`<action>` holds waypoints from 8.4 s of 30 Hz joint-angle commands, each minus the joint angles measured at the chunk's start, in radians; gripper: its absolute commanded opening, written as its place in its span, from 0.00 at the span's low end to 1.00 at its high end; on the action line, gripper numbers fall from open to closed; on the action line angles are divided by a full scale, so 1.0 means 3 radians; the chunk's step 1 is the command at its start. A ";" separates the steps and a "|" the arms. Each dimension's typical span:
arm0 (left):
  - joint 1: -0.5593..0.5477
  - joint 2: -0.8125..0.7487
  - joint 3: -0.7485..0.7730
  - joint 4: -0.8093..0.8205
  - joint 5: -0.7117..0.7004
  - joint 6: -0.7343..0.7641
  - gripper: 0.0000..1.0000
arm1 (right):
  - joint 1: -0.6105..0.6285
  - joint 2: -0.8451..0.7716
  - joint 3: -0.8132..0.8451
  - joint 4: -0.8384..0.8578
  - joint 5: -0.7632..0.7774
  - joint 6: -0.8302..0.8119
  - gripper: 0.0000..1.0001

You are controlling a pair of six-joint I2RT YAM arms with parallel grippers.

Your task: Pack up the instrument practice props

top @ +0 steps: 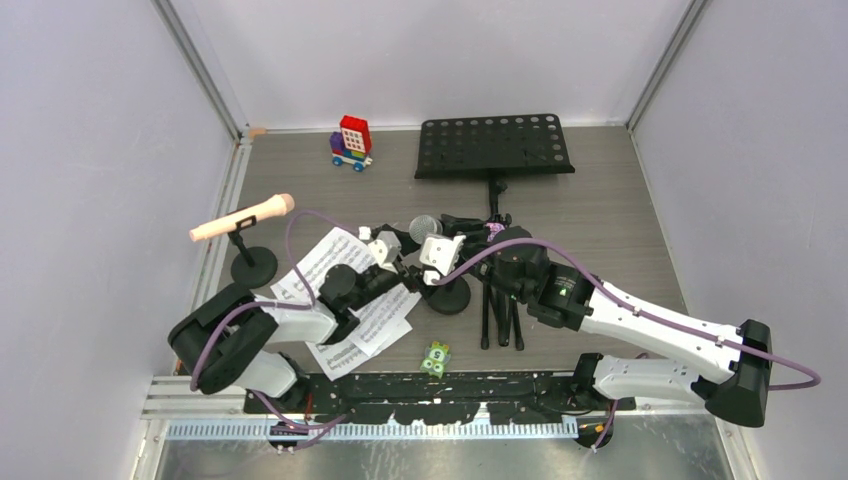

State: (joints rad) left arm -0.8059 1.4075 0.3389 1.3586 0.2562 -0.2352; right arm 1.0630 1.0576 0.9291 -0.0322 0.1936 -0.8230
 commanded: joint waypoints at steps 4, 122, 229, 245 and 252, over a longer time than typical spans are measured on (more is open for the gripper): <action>-0.0019 0.0138 0.0193 0.0246 -0.0175 -0.0063 0.74 | -0.0003 -0.0178 0.0207 0.0481 0.0076 -0.0002 0.01; -0.0070 -0.0135 0.0483 0.0245 0.0121 0.0296 0.00 | -0.2298 0.1541 0.0097 -0.1897 0.0356 0.4172 0.38; 0.0358 -0.3462 0.0800 -0.6864 -0.3971 -0.1479 1.00 | -0.2306 -0.0990 -0.0556 -0.1527 0.0131 0.4493 0.85; 0.2631 -0.2642 0.0690 -0.5838 -0.2739 -0.0923 1.00 | -0.2306 -0.0998 -0.0486 -0.1576 0.0057 0.4390 0.85; 0.2668 -0.2612 0.0101 -0.4378 -0.3046 -0.0524 0.90 | -0.2307 -0.0948 -0.0455 -0.1555 -0.0026 0.4349 0.85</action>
State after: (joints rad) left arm -0.0109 0.6266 0.4488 -0.2985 -0.6266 -0.4755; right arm 0.3752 0.7662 0.7555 -0.5373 0.2062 0.4992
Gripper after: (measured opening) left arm 0.932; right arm 0.851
